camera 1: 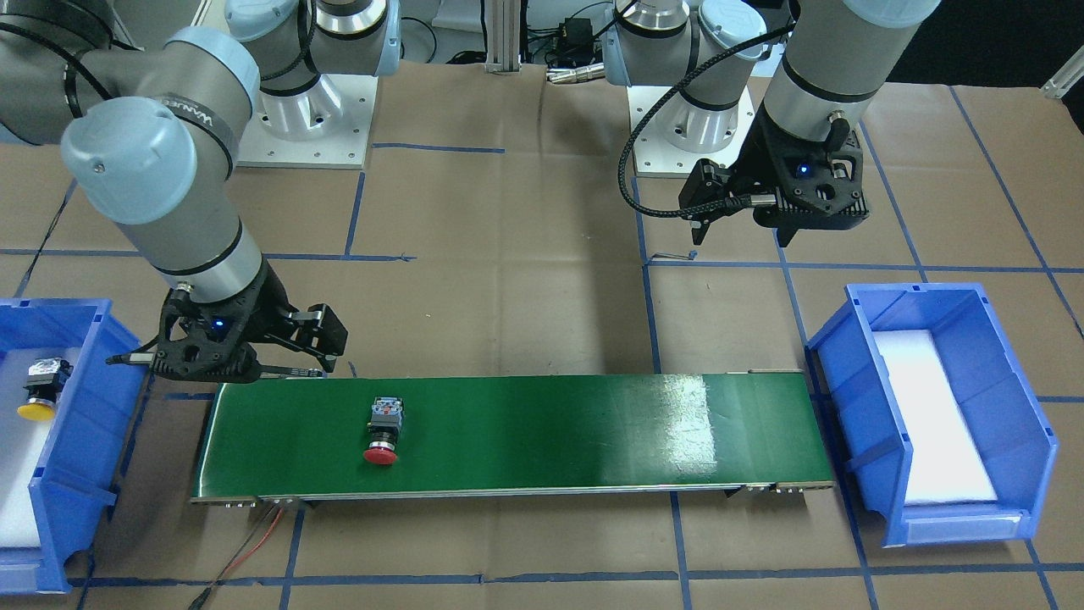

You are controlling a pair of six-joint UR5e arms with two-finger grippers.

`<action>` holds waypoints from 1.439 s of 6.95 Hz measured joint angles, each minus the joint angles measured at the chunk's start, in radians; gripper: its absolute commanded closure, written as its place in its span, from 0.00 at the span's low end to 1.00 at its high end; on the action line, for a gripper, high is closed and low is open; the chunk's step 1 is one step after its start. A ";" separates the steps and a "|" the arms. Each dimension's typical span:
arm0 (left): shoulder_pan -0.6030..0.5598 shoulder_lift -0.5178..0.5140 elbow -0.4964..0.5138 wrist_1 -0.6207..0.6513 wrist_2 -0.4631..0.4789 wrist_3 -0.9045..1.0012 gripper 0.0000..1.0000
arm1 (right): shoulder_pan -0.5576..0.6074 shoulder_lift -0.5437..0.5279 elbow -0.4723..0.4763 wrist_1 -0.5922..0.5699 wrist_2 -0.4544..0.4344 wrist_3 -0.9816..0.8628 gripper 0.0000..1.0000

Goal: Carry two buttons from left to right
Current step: 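Move the right gripper back over the belt toward the red button, then lower the right gripper and grasp the red-capped push button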

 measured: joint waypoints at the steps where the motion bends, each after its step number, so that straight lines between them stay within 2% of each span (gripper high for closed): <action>1: 0.000 0.000 0.000 0.000 0.000 0.000 0.00 | 0.029 0.038 -0.017 -0.035 -0.004 0.029 0.04; 5: 0.000 0.000 0.001 0.000 0.000 0.000 0.00 | 0.051 0.161 -0.074 -0.072 -0.027 0.048 0.06; 7: 0.000 -0.001 0.001 0.000 0.000 -0.001 0.00 | 0.051 0.200 -0.077 -0.089 -0.032 0.049 0.16; 10: 0.000 -0.001 0.001 0.000 0.000 -0.002 0.00 | 0.049 0.223 -0.073 -0.079 -0.036 0.041 0.93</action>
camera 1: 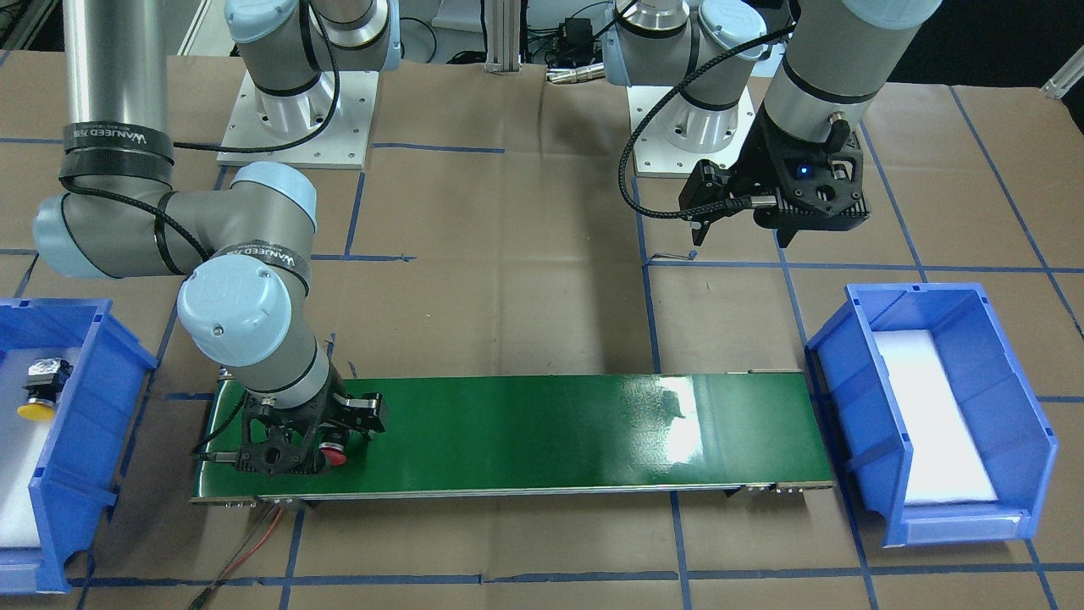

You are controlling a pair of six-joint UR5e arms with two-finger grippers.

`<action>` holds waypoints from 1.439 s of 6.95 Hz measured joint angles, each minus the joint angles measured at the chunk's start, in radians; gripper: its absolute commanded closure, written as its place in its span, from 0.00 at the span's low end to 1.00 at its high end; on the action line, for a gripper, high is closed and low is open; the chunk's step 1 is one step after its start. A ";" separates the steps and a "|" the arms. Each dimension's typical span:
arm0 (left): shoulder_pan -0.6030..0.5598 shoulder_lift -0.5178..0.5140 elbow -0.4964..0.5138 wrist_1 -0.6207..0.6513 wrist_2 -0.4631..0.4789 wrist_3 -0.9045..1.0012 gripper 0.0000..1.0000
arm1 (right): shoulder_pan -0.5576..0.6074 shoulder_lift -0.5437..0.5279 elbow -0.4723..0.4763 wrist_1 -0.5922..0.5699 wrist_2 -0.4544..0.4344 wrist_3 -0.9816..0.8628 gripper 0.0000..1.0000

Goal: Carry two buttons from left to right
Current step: 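Lower the right gripper and grasp the red-capped push button, then lift the red button and carry it with the right gripper into the bin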

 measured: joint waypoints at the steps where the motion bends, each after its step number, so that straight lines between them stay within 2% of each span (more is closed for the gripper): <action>1: 0.000 0.000 0.000 0.000 0.000 0.000 0.00 | -0.002 -0.002 0.000 0.019 -0.003 -0.002 0.96; 3: 0.001 0.000 0.000 0.000 0.000 0.001 0.00 | -0.010 -0.017 -0.007 0.065 -0.047 -0.007 0.96; 5: 0.000 0.000 0.000 0.000 0.000 0.000 0.00 | -0.053 -0.083 -0.030 0.137 -0.082 -0.035 0.96; 8: 0.000 -0.001 0.000 0.000 0.000 0.000 0.00 | -0.285 -0.156 -0.204 0.371 -0.078 -0.350 0.96; 9: 0.000 -0.001 0.000 0.000 -0.001 0.000 0.00 | -0.363 -0.141 -0.254 0.409 -0.074 -0.467 0.96; 10: 0.000 -0.001 0.000 0.000 0.000 0.000 0.00 | -0.421 -0.100 -0.278 0.389 -0.073 -0.579 0.96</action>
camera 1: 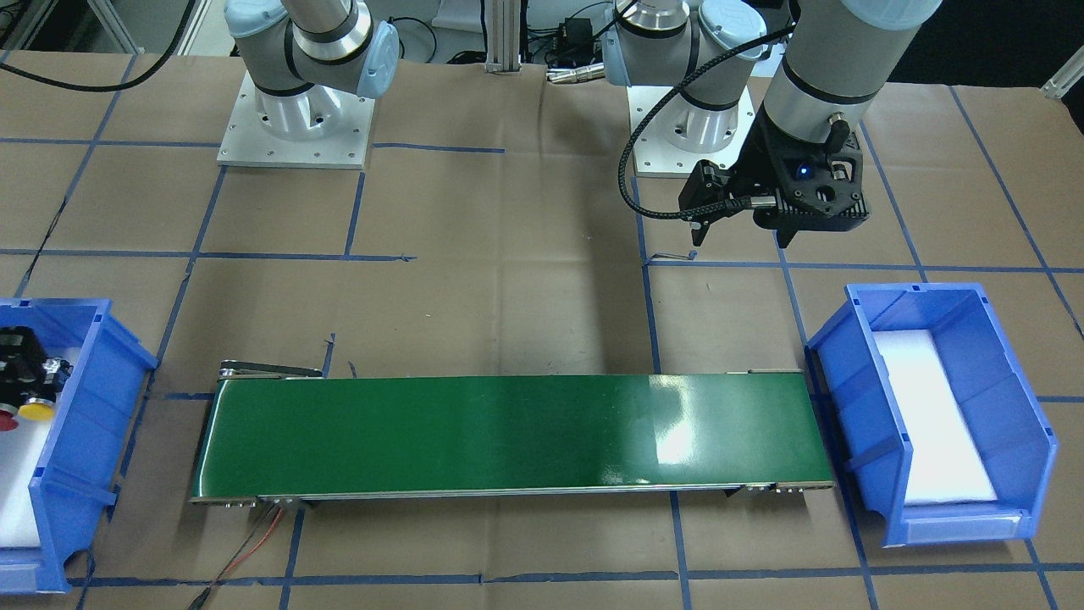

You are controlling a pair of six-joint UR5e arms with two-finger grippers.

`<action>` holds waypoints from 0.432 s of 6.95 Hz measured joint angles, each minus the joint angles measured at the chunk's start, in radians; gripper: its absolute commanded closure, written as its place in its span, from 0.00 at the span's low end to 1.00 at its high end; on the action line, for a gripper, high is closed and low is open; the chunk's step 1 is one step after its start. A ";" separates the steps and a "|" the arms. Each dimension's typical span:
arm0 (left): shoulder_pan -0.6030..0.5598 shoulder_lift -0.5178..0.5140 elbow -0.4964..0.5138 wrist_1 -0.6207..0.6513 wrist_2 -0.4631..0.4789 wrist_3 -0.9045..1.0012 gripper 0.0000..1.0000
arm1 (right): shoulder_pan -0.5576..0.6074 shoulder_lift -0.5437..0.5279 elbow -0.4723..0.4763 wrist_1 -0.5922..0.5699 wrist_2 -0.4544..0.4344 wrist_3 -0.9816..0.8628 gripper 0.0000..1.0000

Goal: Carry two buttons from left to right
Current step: 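Lift the red button and carry it with the right gripper into the bin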

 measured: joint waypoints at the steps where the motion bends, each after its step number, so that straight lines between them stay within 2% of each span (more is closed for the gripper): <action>1: 0.000 0.000 0.000 0.000 0.000 0.000 0.00 | -0.038 0.052 -0.012 -0.060 0.001 -0.079 0.96; 3: 0.000 -0.001 0.000 0.000 0.000 0.000 0.00 | -0.062 0.140 -0.016 -0.164 0.006 -0.133 0.96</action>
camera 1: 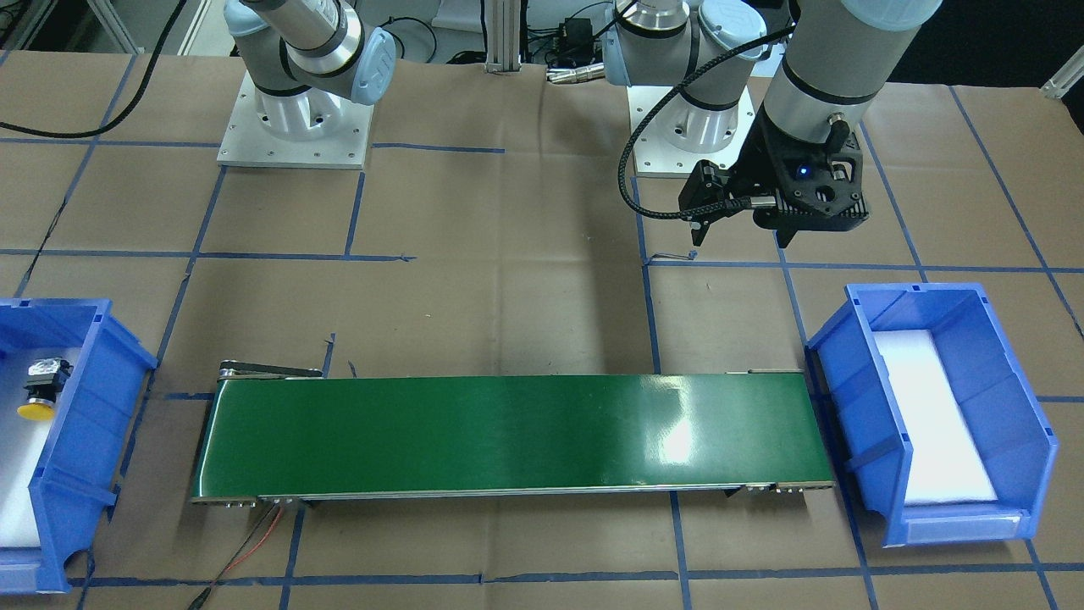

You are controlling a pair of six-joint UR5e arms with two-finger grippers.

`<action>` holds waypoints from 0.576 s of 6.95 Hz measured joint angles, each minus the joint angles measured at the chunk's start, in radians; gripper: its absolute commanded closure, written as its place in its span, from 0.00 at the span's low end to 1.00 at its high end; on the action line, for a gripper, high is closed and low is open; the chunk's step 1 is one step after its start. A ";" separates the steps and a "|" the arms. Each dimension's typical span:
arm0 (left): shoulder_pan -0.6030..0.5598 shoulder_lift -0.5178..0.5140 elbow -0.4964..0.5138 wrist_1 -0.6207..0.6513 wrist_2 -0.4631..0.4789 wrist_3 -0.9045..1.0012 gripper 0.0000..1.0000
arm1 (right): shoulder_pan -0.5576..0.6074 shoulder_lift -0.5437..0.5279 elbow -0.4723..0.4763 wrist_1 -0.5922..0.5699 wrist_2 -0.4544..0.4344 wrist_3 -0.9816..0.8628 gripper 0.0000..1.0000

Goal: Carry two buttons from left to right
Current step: 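Lift the red button and carry it with the right gripper into the bin, then lower the red button onto the foam beside the yellow one and release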

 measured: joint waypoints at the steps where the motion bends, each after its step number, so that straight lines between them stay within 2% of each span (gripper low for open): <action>1: 0.000 -0.001 0.000 0.000 0.000 0.000 0.00 | -0.003 0.032 0.006 -0.037 0.003 -0.008 0.96; 4: 0.000 -0.002 0.000 0.001 0.000 0.000 0.00 | -0.021 0.090 0.018 -0.085 0.002 -0.041 0.96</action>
